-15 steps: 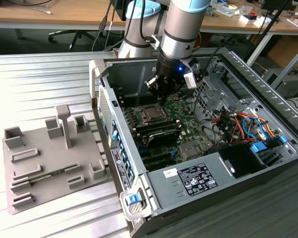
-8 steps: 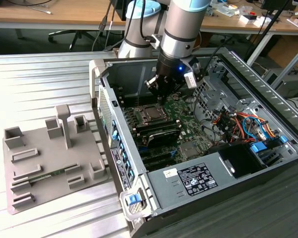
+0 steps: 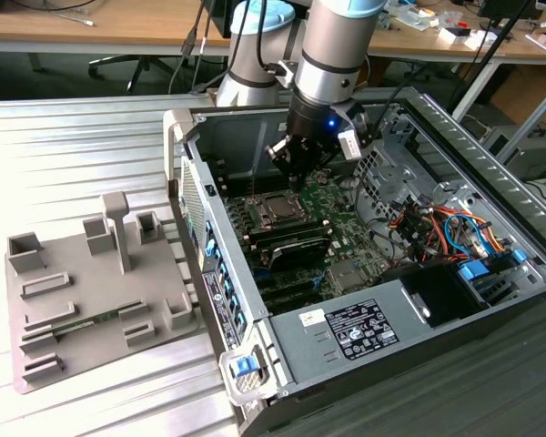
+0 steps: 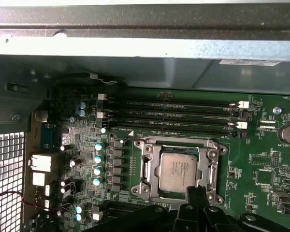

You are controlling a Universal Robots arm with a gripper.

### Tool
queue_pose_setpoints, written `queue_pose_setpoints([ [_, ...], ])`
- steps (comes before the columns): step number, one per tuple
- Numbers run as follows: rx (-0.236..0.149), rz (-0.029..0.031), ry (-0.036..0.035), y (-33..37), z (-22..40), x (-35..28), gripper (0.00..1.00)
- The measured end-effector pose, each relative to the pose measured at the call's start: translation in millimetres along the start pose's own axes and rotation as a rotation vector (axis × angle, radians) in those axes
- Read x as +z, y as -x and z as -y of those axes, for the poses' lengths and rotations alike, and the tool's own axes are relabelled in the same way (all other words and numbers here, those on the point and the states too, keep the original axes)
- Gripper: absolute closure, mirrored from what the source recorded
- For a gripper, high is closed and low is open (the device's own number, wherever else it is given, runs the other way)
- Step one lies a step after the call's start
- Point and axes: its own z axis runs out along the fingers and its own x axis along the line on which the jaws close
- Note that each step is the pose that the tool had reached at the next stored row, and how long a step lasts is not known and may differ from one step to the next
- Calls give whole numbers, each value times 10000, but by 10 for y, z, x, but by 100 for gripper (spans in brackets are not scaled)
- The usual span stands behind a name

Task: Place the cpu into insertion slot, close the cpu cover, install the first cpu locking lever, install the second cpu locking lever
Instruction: 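Install the first cpu locking lever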

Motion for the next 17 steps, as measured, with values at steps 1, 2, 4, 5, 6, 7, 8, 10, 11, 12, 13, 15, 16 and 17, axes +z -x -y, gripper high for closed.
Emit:
queue_pose_setpoints([
  [1,-1,1,-2,-1,0,-3,89],
  [2,-2,1,-3,-3,0,-9,89],
  [4,-2,4,-2,-3,1,-25,89],
  [5,-1,4,-3,-3,1,-33,89],
  [6,-1,4,-1,-3,1,-39,89],
  [7,-1,6,0,-3,1,-41,89],
  [8,-2,5,-1,-4,1,-48,89],
  [10,-1,5,-1,-4,1,-57,89],
  [11,-1,6,-1,-3,1,-60,89],
  [12,-1,6,0,-3,1,-61,89],
  [13,-1,5,-1,-4,1,-63,89],
  [15,-1,5,-2,-4,1,-67,89],
  [16,-1,6,-1,-5,1,-69,89],
  [17,-2,5,-2,-5,1,-71,89],
])
